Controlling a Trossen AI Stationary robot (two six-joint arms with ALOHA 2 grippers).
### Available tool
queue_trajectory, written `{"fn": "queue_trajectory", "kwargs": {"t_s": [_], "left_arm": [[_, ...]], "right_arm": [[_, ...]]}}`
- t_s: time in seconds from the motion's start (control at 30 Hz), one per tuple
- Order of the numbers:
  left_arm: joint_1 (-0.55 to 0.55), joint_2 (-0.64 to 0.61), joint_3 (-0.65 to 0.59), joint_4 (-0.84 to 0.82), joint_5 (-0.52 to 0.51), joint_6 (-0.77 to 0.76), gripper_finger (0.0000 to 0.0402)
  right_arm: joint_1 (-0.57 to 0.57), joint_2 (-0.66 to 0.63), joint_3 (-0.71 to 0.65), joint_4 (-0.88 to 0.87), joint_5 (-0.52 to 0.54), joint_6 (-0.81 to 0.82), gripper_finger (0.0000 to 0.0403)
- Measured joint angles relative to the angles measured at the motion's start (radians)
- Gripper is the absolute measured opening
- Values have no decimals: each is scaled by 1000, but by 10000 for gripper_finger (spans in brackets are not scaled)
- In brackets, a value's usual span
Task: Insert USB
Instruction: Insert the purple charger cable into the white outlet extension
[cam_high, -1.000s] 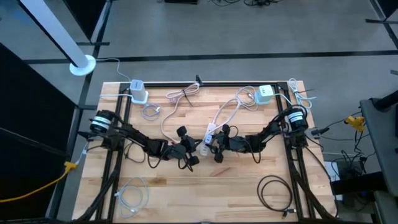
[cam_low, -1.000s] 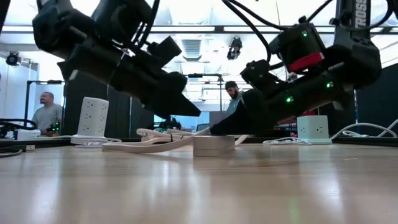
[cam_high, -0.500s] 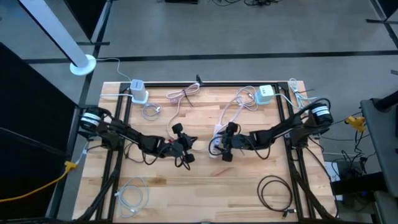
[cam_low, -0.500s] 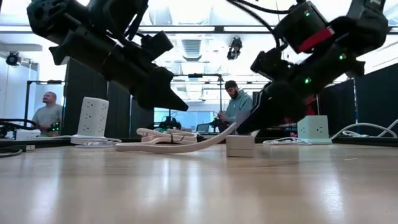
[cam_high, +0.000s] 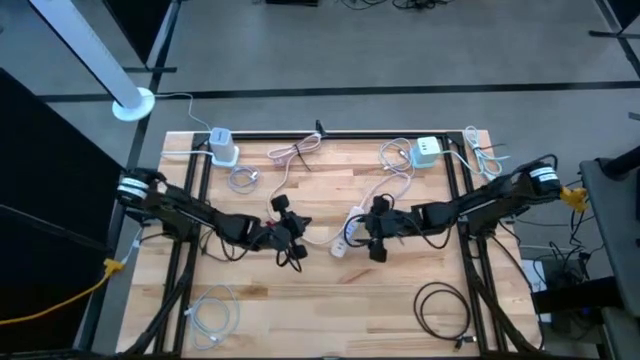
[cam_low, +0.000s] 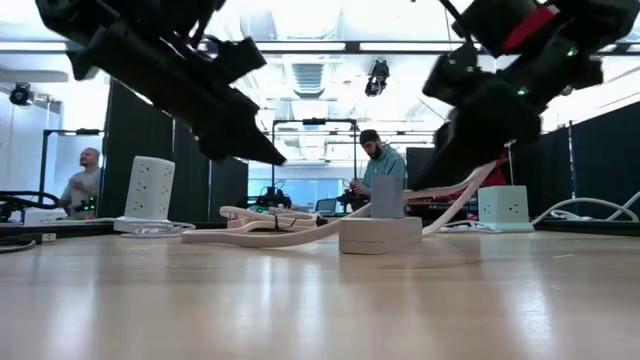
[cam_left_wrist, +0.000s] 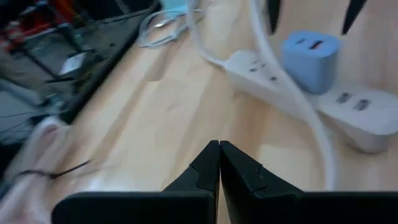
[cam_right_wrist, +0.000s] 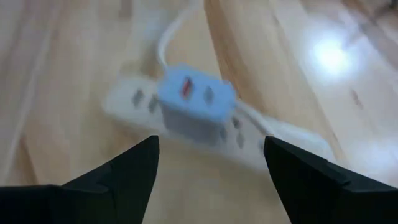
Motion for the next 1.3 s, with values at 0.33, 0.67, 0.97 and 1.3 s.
{"fn": "queue_trajectory", "kwargs": {"t_s": [0.33,0.67,0.97,1.3], "left_arm": [[107,-277,0,-345,-97,-99,0],[442,-485,41,-584,268,-222,0],[682,-447,65,-747,394,-225,0],[677,-383,64,-766,401,-209,0]], "right_arm": [[-30,-156,2,-161,104,-86,239],[-57,-24,0,-243,91,-24,191],[-56,190,12,-53,89,4,146],[-57,171,65,-52,77,-114,112]]}}
